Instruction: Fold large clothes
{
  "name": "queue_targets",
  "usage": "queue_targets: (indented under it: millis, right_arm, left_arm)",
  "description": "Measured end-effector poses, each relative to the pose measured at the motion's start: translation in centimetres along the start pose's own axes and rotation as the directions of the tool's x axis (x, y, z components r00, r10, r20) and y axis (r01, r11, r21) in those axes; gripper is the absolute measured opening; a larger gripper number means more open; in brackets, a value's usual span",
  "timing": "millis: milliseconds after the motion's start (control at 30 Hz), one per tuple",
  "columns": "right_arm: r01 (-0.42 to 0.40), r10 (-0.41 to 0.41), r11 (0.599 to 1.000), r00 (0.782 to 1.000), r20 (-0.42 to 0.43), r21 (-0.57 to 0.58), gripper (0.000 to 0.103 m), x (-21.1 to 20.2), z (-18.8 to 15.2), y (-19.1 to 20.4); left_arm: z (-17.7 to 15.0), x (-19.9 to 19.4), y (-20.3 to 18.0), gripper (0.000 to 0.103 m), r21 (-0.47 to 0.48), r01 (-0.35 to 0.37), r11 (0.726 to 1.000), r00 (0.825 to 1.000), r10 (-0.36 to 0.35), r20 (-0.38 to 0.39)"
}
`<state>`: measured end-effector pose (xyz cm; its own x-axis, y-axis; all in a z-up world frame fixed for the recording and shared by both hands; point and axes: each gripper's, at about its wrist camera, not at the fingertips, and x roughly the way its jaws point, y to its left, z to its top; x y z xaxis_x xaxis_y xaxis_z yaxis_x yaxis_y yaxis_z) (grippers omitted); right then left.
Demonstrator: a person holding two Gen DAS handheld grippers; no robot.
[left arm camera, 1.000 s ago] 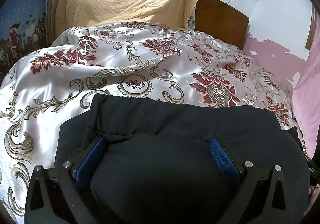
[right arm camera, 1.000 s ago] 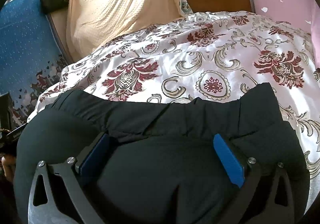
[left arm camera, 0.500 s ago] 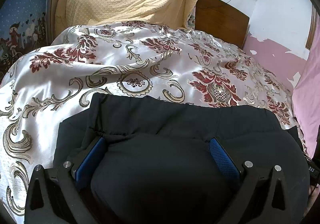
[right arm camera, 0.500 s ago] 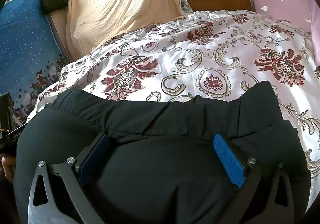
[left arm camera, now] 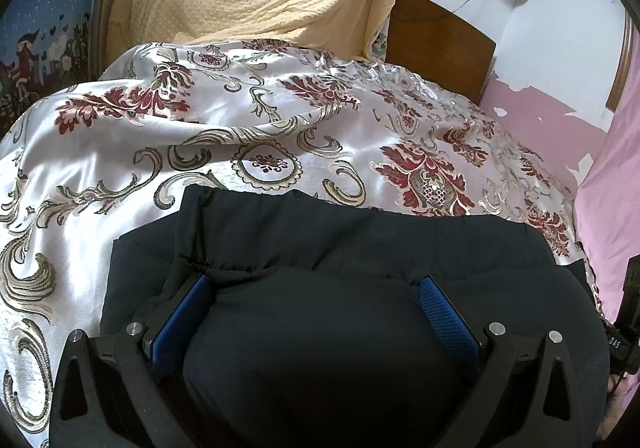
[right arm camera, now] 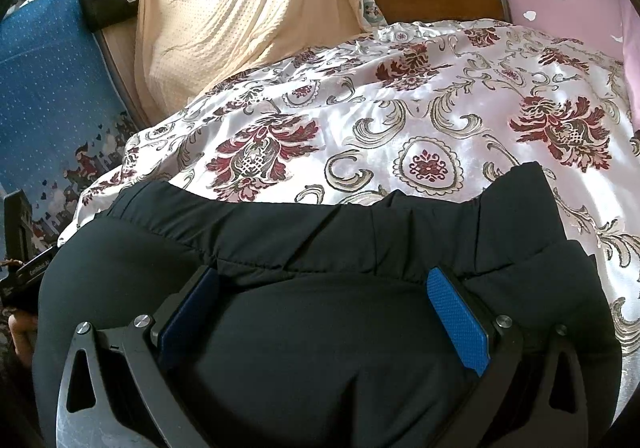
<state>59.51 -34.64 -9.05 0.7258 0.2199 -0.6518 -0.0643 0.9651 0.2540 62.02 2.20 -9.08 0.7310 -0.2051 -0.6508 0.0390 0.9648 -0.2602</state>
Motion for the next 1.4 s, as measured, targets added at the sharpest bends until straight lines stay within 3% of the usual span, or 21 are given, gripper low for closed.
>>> queue_targets:
  millis: [233,433,600,833,967,1133,1267,1400]
  right_arm:
    - [0.075,-0.076,0.997,0.997,-0.006,-0.035,0.102,-1.8,-0.1,0.8]
    - [0.089,-0.089,0.995,0.996,-0.008,-0.038,0.102,-6.7,-1.0,0.2]
    - [0.11,-0.114,0.992,0.992,-0.056,-0.063,0.102,-9.8,-1.6,-1.7]
    - [0.114,-0.118,0.993,0.985,-0.127,-0.032,0.102,-12.9,-3.9,-5.5]
    - [0.117,-0.112,0.993,0.981,-0.161,0.02,0.102,-13.5,-5.2,-7.8]
    - [0.045,-0.017,0.99,0.978,-0.208,0.13,0.102,-12.3,-6.6,-10.7]
    - [-0.01,0.029,0.996,0.978,-0.207,0.094,0.102,-11.2,-7.1,-10.5]
    - [-0.072,0.087,0.995,0.962,-0.258,0.069,0.102,-9.3,-7.2,-9.9]
  left_arm:
    - [0.2,-1.9,-0.9,0.103,0.065,-0.093,0.994,0.994,0.096,-0.042]
    - [-0.4,-7.3,0.2,0.103,0.109,-0.081,0.991,0.996,0.084,-0.017]
    - [-0.7,-9.7,2.2,0.103,0.188,-0.097,0.977,0.99,0.115,-0.084]
    - [-2.4,-10.1,4.9,0.103,0.238,-0.09,0.967,0.971,0.138,-0.196]
    - [-3.3,-9.6,5.9,0.103,0.211,-0.021,0.977,0.963,0.077,-0.259]
    - [-3.8,-8.3,6.9,0.103,0.129,0.072,0.989,0.946,-0.027,-0.323]
    - [-4.1,-7.1,7.3,0.103,0.107,0.128,0.986,0.928,-0.081,-0.363]
    - [-4.6,-6.1,7.8,0.103,0.06,0.183,0.981,0.908,-0.145,-0.394]
